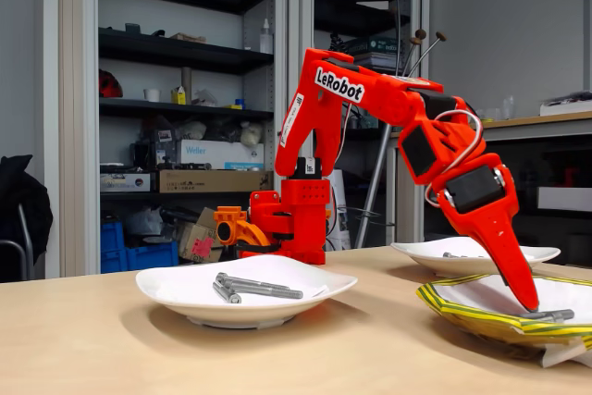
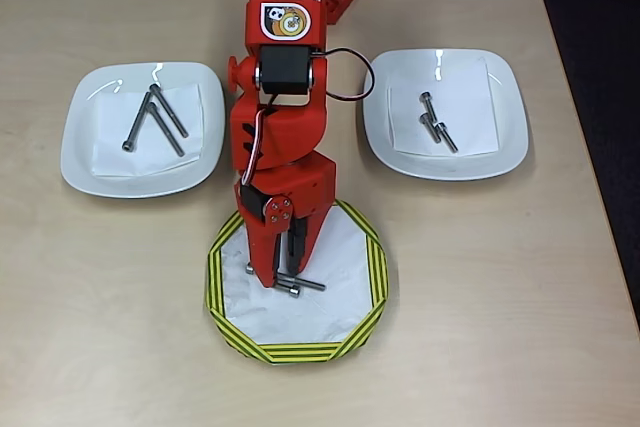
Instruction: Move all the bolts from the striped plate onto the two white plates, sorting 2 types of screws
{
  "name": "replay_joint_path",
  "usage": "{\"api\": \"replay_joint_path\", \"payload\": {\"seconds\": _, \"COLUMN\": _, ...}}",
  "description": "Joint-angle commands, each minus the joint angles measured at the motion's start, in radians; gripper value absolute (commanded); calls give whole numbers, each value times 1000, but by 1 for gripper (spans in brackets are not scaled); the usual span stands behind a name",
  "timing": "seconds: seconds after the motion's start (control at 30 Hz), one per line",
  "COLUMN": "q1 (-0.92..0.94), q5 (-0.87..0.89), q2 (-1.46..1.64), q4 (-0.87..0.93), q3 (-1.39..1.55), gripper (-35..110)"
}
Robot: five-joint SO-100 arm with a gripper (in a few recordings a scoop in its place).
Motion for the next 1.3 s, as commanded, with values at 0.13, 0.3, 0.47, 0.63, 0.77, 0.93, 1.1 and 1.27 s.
{"api": "replay_joint_path", "payload": {"seconds": 0.13, "q1": 35, "q5": -31, "q2": -63, "q4": 179, "q3": -152, "gripper": 9}}
{"api": "replay_joint_path", "payload": {"seconds": 0.3, "q1": 44, "q5": -44, "q2": -117, "q4": 265, "q3": -242, "gripper": 8}}
{"api": "replay_joint_path", "payload": {"seconds": 0.47, "q1": 51, "q5": -40, "q2": -161, "q4": 359, "q3": -342, "gripper": 6}}
{"api": "replay_joint_path", "payload": {"seconds": 0.63, "q1": 60, "q5": -25, "q2": -202, "q4": 434, "q3": -431, "gripper": 0}}
{"api": "replay_joint_path", "payload": {"seconds": 0.77, "q1": 67, "q5": -38, "q2": -238, "q4": 485, "q3": -503, "gripper": 0}}
{"api": "replay_joint_path", "payload": {"seconds": 0.93, "q1": 75, "q5": -64, "q2": -253, "q4": 537, "q3": -572, "gripper": 0}}
{"api": "replay_joint_path", "payload": {"seconds": 1.1, "q1": 75, "q5": -78, "q2": -238, "q4": 586, "q3": -597, "gripper": 0}}
{"api": "replay_joint_path", "payload": {"seconds": 1.27, "q1": 72, "q5": -87, "q2": -216, "q4": 658, "q3": -632, "gripper": 0}}
